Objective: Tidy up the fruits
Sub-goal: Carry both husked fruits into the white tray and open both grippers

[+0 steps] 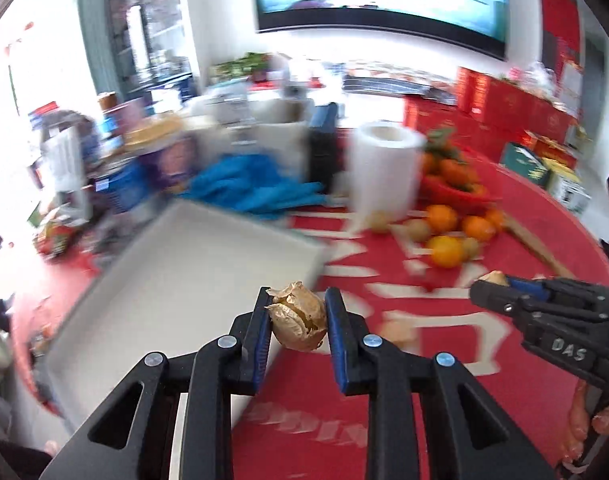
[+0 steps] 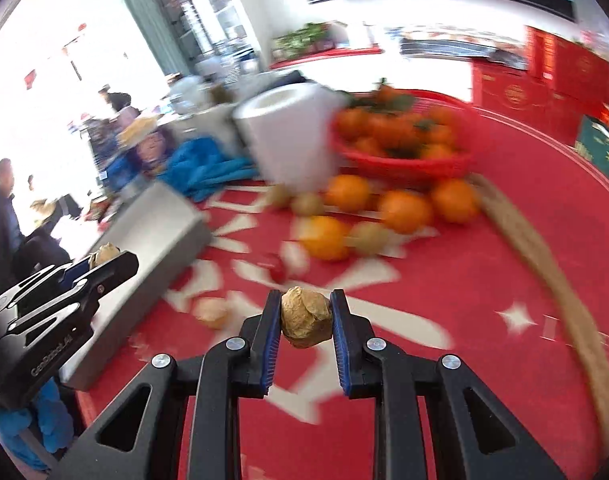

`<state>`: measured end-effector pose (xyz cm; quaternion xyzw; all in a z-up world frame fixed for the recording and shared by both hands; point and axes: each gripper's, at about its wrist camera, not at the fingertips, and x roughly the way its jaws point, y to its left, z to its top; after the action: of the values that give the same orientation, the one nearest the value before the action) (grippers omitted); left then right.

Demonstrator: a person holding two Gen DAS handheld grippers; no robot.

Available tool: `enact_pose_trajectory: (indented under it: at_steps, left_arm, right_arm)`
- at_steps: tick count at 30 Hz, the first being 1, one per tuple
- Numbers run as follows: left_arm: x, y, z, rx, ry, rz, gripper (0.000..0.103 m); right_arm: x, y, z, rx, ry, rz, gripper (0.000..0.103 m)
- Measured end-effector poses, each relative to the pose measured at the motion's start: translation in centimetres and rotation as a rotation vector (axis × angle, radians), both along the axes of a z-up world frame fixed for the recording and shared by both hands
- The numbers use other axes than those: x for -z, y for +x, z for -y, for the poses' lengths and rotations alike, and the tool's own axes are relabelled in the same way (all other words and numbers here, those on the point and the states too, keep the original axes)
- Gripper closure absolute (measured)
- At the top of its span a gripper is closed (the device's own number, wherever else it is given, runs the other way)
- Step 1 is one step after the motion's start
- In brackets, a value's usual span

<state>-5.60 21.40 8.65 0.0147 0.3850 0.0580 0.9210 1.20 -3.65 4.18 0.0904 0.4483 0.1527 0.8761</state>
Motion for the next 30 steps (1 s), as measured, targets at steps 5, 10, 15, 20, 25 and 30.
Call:
enact_pose_trajectory:
  at_steps: [5,10,15,20,25,30]
  left_arm:
    - [0.8,-1.1,-6.8,-0.143,0.047,-0.003,0.075]
    - [2.4,-1.5,-11.4,-0.229,0.047,-0.014,0.073]
    - [4.0,-1.7,-13.6,-0.261,0.025,-0.01,0.054]
    - [3.7,-2.4,-14.5,-0.294,-0.027,0.018,0.022]
    - [4.5,-2.3,-14.9,-0.332,-0.14,-0.022,0.022]
    - [3.8,-2.6,-13.5,-0.337,-0.055,-0.002,0.022]
  right_arm:
    - [-0.6,1.7,-7.0,-0.124,0.038,-0.002,0.078]
    - [-0.7,3.4,-13.6,-0.219,0.047,-0.01,0.078]
    - [1.0,4.9,-18.3,-0.28,-0.005,-0.037,0.078]
    - [2.9,5.6,-19.1,-0.273,-0.074,-0.069,0.05]
    - [1.5,5.8,-18.2,-0.208,-0.122,0.017,0.02]
    - [-1.2,5.0,-14.7,-0.127,-0.09,0.052,0.02]
